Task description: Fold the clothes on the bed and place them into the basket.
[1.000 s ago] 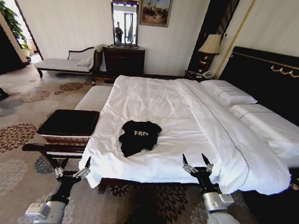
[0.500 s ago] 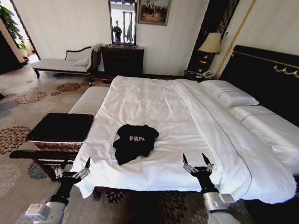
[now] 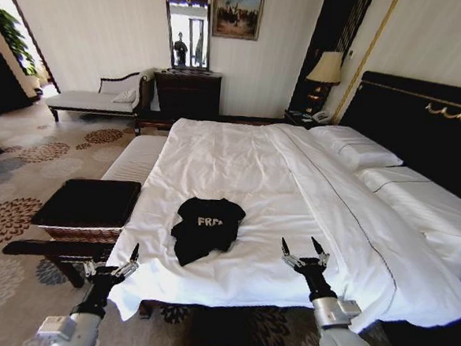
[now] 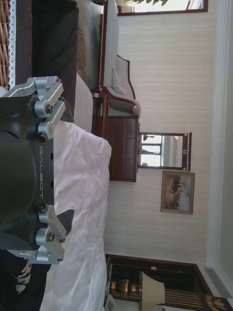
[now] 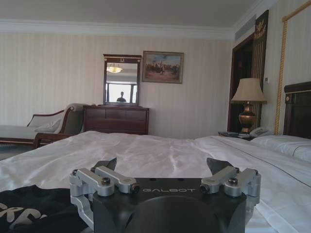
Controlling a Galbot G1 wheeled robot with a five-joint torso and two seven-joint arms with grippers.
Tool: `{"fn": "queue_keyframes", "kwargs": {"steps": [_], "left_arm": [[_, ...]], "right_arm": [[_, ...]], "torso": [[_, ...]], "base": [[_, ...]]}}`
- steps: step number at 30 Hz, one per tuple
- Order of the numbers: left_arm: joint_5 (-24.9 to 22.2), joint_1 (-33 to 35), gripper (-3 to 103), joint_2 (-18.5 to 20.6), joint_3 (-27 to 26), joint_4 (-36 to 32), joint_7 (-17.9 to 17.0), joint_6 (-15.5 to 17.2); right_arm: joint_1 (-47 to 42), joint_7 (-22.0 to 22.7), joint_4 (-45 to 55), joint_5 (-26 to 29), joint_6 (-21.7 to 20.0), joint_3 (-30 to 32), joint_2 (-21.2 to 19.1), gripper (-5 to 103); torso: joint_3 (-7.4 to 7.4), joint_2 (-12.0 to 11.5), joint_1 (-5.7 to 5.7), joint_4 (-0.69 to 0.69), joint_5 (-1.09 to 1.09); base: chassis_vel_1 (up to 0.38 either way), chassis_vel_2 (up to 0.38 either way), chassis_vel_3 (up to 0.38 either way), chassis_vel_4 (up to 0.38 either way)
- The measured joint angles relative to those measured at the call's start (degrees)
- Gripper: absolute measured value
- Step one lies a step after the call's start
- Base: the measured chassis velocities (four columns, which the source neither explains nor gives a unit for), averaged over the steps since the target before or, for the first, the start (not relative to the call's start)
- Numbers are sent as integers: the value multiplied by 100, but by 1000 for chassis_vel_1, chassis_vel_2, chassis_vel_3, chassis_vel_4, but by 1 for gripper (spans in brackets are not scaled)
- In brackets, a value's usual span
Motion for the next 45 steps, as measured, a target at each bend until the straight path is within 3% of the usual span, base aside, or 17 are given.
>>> {"fn": "queue_keyframes", "kwargs": {"steps": [18, 20, 29, 33, 34, 37, 39, 40, 42, 43, 45], "left_arm": [[6, 1, 103, -19, 20, 62, 4, -11], [-10, 12, 99, -14, 11, 72, 6, -18], [-27, 26, 99, -21, 11, 103, 9, -26], [-175, 50, 100, -14, -18, 320, 7, -11], [-175, 50, 100, -14, -18, 320, 7, -11], [-335, 100, 100, 21, -63, 568, 2, -6], [-343, 126, 100, 25, -70, 615, 4, -9], [-343, 126, 100, 25, -70, 615, 4, -9], [-335, 183, 100, -8, -74, 637, 25, -24], [-335, 183, 100, -8, -74, 637, 25, -24], [-299, 229, 100, -44, -59, 637, 39, -38]], "right_arm": [[14, 13, -58, -25, -30, -19, 23, 100], [15, 14, -70, -25, -30, -28, 27, 100], [28, 63, -83, 99, -114, -63, -1, 100], [100, 314, 56, 1013, -929, -213, -154, 100], [100, 314, 56, 1013, -929, -213, -154, 100], [467, 488, 113, 1915, -1757, -385, -517, 100], [715, 535, 109, 2423, -2114, -477, -750, 100], [715, 535, 109, 2423, -2114, -477, -750, 100], [1360, 664, 12, 3819, -3016, -673, -1258, 100], [1360, 664, 12, 3819, -3016, -673, -1258, 100], [2065, 859, -249, 4901, -3663, -935, -1549, 100]], "torso": [[0, 0, -1, 0, -2], [0, 0, 0, 0, 0], [0, 0, 2, 0, 0], [0, 0, 1, -1, -2], [0, 0, 1, -1, -2], [-1, 1, -2, -1, 0], [-1, 1, -2, 0, -1], [-1, 1, -2, 0, -1], [0, 0, 0, 1, -1], [0, 0, 0, 1, -1], [1, 0, 1, 1, 0]], "base": [[-100, 30, 104, -28], [-141, 4, 166, -10], [-117, 12, 119, -20], [0, 0, 0, 0], [0, 0, 0, 0], [0, 0, 0, 0], [0, 0, 0, 0], [0, 0, 0, 0], [0, 0, 0, 0], [0, 0, 0, 0], [0, 0, 0, 0]]}}
